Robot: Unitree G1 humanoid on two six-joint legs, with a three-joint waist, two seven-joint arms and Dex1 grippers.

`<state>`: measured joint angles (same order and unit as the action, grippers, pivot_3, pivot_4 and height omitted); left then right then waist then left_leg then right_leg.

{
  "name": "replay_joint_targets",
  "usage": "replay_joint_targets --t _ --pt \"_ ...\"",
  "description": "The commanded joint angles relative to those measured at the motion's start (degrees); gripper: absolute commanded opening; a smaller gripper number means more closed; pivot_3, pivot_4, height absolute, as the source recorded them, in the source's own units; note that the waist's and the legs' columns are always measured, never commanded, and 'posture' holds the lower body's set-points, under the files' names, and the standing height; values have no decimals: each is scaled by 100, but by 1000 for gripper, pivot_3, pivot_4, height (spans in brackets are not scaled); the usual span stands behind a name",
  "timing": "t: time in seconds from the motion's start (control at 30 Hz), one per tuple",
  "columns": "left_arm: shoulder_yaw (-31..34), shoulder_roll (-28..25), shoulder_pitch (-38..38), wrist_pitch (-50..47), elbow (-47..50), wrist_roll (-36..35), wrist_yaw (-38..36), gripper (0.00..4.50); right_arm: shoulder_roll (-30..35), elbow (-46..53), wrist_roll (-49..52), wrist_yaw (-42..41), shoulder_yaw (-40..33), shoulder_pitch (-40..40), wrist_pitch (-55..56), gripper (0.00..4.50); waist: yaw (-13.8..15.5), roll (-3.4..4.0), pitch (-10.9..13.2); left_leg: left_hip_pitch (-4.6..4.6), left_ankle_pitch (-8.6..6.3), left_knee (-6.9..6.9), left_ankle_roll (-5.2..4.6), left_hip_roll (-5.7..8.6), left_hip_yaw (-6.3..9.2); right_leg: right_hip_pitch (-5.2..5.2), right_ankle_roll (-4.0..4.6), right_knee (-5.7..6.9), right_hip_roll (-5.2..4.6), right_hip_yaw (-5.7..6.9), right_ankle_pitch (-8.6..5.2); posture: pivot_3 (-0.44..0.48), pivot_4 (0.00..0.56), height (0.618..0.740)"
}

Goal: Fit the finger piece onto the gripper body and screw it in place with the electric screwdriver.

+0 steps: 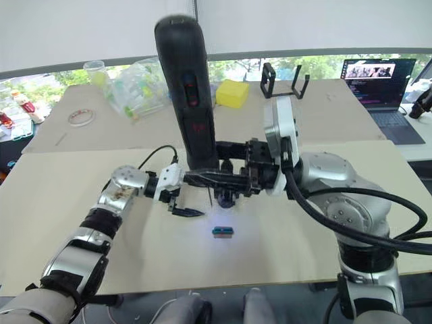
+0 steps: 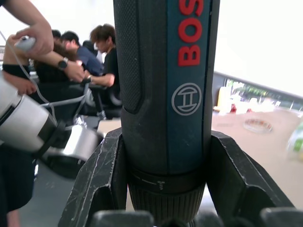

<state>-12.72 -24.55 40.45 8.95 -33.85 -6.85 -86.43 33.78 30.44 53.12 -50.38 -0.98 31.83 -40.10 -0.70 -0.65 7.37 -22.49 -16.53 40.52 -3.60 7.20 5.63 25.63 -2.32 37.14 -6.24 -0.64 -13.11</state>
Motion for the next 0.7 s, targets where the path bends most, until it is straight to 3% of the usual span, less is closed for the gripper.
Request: replay_joint_targets --t 0.03,0.4,0.7 --pt "-150 -162 -225 -177 758 -163 -329 4500 58 378 -78 -58 -112 -176 293 1907 0 1 1 0 0 0 0 0 0 1 0 0 2 0 0 0 150 740" --pt "-462 -135 -884 13 1434 -65 -71 4500 -202 645 -1111 270 89 -1355 1032 1907 13 1 1 0 1 1 1 1 -2 4 0 -1 8 1 0 0 150 740" --pt "-548 -19 -939 83 1435 -68 190 4500 -420 511 -1483 348 285 -1560 1272 1907 20 1 1 1 1 1 2 1 -2 3 0 -1 11 2 0 0 150 740"
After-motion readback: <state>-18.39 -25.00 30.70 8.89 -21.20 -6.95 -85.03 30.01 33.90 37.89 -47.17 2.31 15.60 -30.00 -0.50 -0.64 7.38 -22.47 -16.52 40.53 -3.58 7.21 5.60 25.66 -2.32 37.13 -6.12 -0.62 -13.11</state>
